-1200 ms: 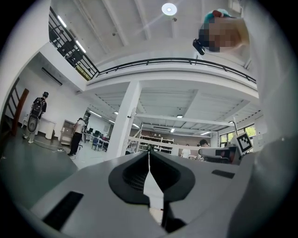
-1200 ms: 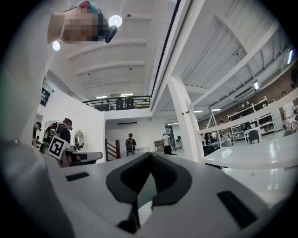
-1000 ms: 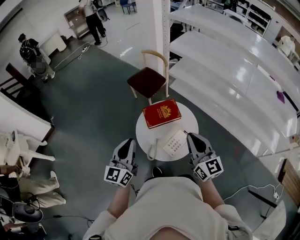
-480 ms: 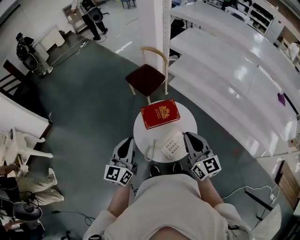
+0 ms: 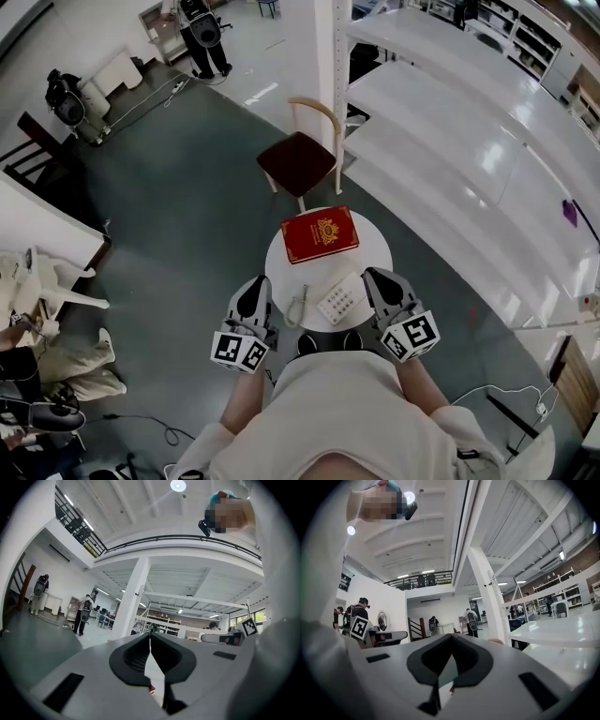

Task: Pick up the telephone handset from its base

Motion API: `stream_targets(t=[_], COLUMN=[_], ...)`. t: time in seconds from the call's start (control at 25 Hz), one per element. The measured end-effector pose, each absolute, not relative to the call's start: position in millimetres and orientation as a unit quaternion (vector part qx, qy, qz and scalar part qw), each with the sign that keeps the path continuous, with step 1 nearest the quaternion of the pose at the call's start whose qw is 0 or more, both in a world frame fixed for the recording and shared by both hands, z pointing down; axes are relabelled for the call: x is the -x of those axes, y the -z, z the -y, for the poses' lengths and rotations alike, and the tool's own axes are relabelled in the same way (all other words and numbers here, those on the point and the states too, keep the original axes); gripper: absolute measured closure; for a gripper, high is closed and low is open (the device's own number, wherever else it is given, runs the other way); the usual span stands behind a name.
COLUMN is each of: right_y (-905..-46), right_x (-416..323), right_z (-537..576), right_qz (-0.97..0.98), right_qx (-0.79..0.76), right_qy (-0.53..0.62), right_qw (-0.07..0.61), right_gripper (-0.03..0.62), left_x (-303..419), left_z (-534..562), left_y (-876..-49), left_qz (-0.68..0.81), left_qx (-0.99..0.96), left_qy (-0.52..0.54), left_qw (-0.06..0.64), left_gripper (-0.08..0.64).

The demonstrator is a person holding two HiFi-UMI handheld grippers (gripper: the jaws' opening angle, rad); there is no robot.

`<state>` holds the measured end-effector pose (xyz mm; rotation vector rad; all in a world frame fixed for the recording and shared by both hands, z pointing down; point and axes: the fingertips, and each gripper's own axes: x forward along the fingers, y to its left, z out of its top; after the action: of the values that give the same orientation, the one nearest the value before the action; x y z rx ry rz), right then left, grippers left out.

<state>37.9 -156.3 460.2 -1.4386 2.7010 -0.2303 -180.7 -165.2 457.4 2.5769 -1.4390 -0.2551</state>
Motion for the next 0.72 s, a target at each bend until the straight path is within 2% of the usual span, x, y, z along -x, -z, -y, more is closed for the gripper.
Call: stream_targets(t=[0.28, 0.72], right_y=[-486, -581], right_x=[-36, -30], right_z=[159, 159], right_qz=[-0.881, -0.873], right_qx=[0.464, 0.458], right_qy=[0.094, 0.151], right_qw=[0.014, -0.076], right_gripper=[0.583, 0.583], left_x=[175, 176], left_z=[170, 175], left_y=[-459, -469], left_qz=[0.484, 0.483], left_qx=[-0.867, -0.868], left_qy=[0.075, 0.046], left_qw=[0.096, 0.111], left_gripper=[0.537, 0.537])
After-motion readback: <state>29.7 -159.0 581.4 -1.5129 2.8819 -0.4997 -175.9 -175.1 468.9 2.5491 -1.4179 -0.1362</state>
